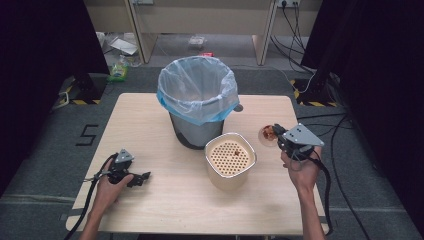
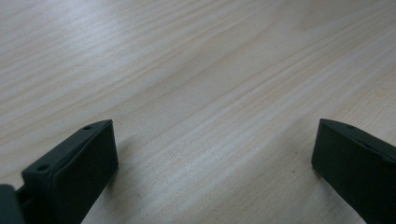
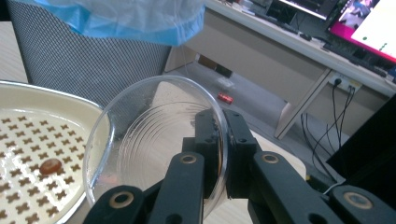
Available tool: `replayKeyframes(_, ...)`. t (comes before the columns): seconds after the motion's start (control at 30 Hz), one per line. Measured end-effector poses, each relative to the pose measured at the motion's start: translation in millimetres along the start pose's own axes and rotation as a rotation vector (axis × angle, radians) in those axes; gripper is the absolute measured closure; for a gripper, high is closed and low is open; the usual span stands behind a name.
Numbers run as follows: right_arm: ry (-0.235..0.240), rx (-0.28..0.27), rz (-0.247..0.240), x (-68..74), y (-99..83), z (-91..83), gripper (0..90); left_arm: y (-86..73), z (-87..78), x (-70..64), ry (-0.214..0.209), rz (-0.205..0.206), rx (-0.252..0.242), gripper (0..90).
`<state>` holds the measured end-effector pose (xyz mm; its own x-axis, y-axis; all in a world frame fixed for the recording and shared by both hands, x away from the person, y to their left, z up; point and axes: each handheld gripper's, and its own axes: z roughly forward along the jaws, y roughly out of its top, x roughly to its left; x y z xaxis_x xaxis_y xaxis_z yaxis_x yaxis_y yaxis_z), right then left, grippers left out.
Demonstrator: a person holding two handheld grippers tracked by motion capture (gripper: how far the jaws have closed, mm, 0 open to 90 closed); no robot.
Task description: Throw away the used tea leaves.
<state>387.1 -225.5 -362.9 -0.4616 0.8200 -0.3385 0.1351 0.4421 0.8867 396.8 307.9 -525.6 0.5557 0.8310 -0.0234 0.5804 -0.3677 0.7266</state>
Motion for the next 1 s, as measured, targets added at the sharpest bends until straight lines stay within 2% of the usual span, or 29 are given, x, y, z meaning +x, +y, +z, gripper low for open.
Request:
replayKeyframes(0.03,0.000,0.000,0.000,0.0,0.0,0.0,86.3,0.0,0.0,0.0,0.000,0.001,0.000,0.0)
replayKeyframes(0.07,-0.002,-0.022,-0.019,4.1,5.2,2.7,86.3,0.0,0.0,0.0,0.000,0.000,0.000,0.0)
replayKeyframes(0.17,-0.009,-0.042,-0.062,11.5,13.7,5.9,86.3,0.0,0.0,0.0,0.000,0.000,0.000,0.0)
replayKeyframes(0.27,-0.038,-0.053,-0.151,21.1,24.4,10.4,86.3,0.0,0.0,0.0,0.000,0.001,0.000,0.0)
replayKeyframes(0.3,-0.038,-0.053,-0.151,21.1,24.4,10.4,86.3,0.0,0.0,0.0,0.000,0.001,0.000,0.0)
replayKeyframes(0.33,-0.053,-0.057,-0.187,24.7,28.3,12.3,86.3,0.0,0.0,0.0,0.000,0.001,0.000,0.0)
replayKeyframes(0.37,-0.078,-0.066,-0.247,30.3,33.4,14.6,86.3,0.0,0.0,0.0,0.000,0.000,0.000,0.0)
replayKeyframes(0.4,-0.078,-0.066,-0.247,30.3,33.4,14.6,86.3,0.0,0.0,0.0,0.000,0.000,0.000,0.0)
replayKeyframes(0.43,-0.102,-0.080,-0.327,36.8,37.2,17.1,86.3,0.0,0.0,0.0,0.000,0.000,0.000,0.0)
replayKeyframes(0.47,-0.110,-0.082,-0.351,39.5,38.1,18.1,86.3,0.0,0.0,0.0,0.000,0.000,0.000,0.0)
replayKeyframes(0.53,-0.137,-0.088,-0.431,46.5,39.7,20.4,86.3,0.0,-0.1,-0.1,0.000,0.001,0.000,0.0)
replayKeyframes(0.57,-0.158,-0.093,-0.492,51.3,40.1,21.5,86.4,0.0,-0.1,0.0,0.000,0.001,0.000,0.0)
replayKeyframes(0.63,-0.186,-0.101,-0.573,58.4,39.6,21.8,86.4,0.0,-0.1,0.0,0.000,0.001,0.000,0.0)
replayKeyframes(0.67,-0.197,-0.117,-0.606,62.5,38.5,21.2,86.4,0.0,0.0,-0.1,0.000,0.000,0.000,0.0)
replayKeyframes(0.7,-0.197,-0.117,-0.606,62.5,38.5,21.2,86.4,0.0,0.0,-0.1,0.000,0.000,0.000,0.0)
replayKeyframes(0.73,-0.208,-0.133,-0.639,66.5,37.0,20.5,86.4,0.0,0.0,0.0,0.000,0.001,0.000,0.0)
replayKeyframes(0.77,-0.269,-0.153,-0.771,77.6,32.2,19.4,86.8,0.0,0.0,0.0,0.000,0.001,0.000,0.0)
replayKeyframes(0.8,-0.269,-0.153,-0.771,77.6,32.2,19.4,86.8,0.0,0.0,0.0,0.000,0.001,0.000,0.0)
replayKeyframes(0.83,-0.297,-0.173,-0.845,86.7,27.7,19.9,86.8,0.0,0.0,-0.1,0.000,0.001,0.000,0.0)
replayKeyframes(0.87,-0.297,-0.173,-0.845,86.7,27.7,19.9,86.8,0.0,0.0,-0.1,0.000,0.001,0.000,0.0)
replayKeyframes(0.9,-0.299,-0.160,-0.900,93.6,24.6,24.1,86.8,-0.1,0.0,-0.1,0.000,0.001,-0.001,0.0)
replayKeyframes(1.0,-0.309,-0.168,-0.917,99.8,21.1,28.6,86.8,0.0,0.0,-0.1,0.000,0.001,-0.001,0.0)
